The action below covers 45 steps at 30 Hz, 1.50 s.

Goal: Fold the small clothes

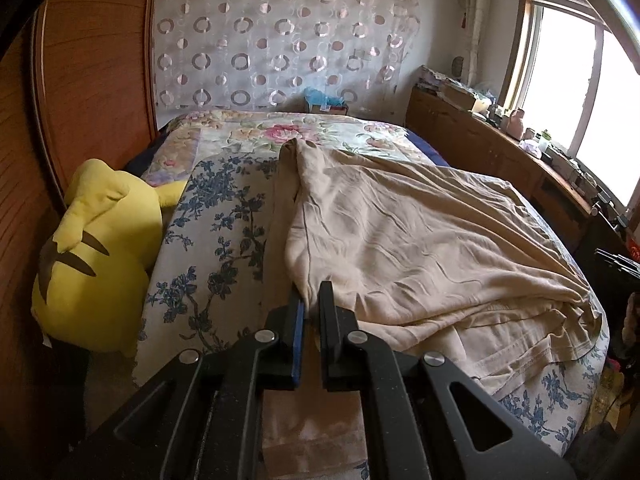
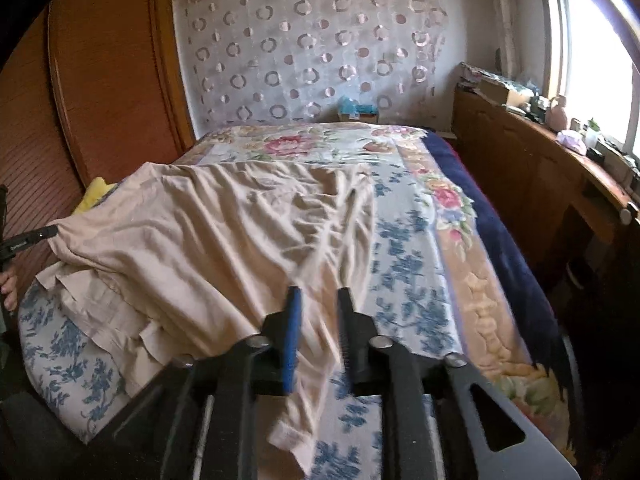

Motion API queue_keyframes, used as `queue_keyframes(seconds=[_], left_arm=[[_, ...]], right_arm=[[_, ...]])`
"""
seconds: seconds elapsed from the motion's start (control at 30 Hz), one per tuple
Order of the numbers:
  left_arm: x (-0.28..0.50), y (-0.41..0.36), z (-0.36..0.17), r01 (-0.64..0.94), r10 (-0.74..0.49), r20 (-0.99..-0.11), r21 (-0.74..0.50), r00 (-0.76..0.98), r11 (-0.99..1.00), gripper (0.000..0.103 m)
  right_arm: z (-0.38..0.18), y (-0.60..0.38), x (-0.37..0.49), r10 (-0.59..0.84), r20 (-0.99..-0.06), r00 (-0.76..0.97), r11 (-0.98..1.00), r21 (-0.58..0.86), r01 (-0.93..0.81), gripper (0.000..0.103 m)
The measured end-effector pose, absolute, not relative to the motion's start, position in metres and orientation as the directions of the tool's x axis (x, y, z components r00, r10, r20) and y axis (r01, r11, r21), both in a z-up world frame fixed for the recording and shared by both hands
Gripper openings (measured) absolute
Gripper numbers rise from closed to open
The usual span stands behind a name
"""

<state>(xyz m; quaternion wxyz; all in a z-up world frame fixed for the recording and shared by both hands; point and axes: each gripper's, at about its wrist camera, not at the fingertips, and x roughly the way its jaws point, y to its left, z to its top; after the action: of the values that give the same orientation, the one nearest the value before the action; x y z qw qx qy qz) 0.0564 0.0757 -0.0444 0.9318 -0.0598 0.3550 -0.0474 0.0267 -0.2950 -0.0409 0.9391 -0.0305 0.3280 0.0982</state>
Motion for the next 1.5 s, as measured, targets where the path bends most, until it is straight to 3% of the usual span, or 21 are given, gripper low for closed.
queue_keyframes(seconds=[0.27,0.33,0.4,0.57,0.83,0.93,1.23,1.5], left_arm=[[0.052,0.072,-0.048,0.053,-0.121,-0.666,-0.122,0.736,0.991,0.008],[0.05,0.07,-0.048,0.054,-0.112,-0.67,-0.107,0.734,0.993,0.019],[0.047,0.07,-0.048,0.058,-0.113,-0.664,-0.105,0.739,0.993,0.045],[0.053,0.07,-0.062,0.046,-0.101,-0.706,-0.097,0.701,0.994,0.047],[0.064,0.069,-0.079,0.037,-0.093,-0.754,-0.091,0.65,0.995,0.047],[0.065,0.07,-0.082,0.03,-0.082,-0.764,-0.081,0.64,0.996,0.048],[0.072,0.076,-0.087,0.011,-0.059,-0.774,-0.067,0.631,0.998,0.064],[0.07,0.075,-0.089,-0.004,-0.041,-0.757,-0.058,0.652,0.998,0.066]], right_arm=[[-0.056,-0.265,0.042,0.202,-0.652,0.731,0.958,-0.023,-0.285,0.03],[-0.06,-0.261,0.045,0.203,-0.659,0.724,0.954,-0.033,-0.298,0.03],[-0.062,-0.26,0.049,0.195,-0.664,0.722,0.953,-0.046,-0.299,0.032],[-0.071,-0.258,0.065,0.156,-0.69,0.707,0.955,-0.078,-0.286,0.043],[-0.086,-0.253,0.083,0.129,-0.727,0.675,0.957,-0.088,-0.277,0.044],[-0.09,-0.25,0.084,0.131,-0.722,0.679,0.952,-0.098,-0.289,0.049],[-0.093,-0.249,0.08,0.137,-0.718,0.682,0.946,-0.109,-0.305,0.056],[-0.094,-0.249,0.079,0.135,-0.718,0.683,0.946,-0.112,-0.305,0.058]])
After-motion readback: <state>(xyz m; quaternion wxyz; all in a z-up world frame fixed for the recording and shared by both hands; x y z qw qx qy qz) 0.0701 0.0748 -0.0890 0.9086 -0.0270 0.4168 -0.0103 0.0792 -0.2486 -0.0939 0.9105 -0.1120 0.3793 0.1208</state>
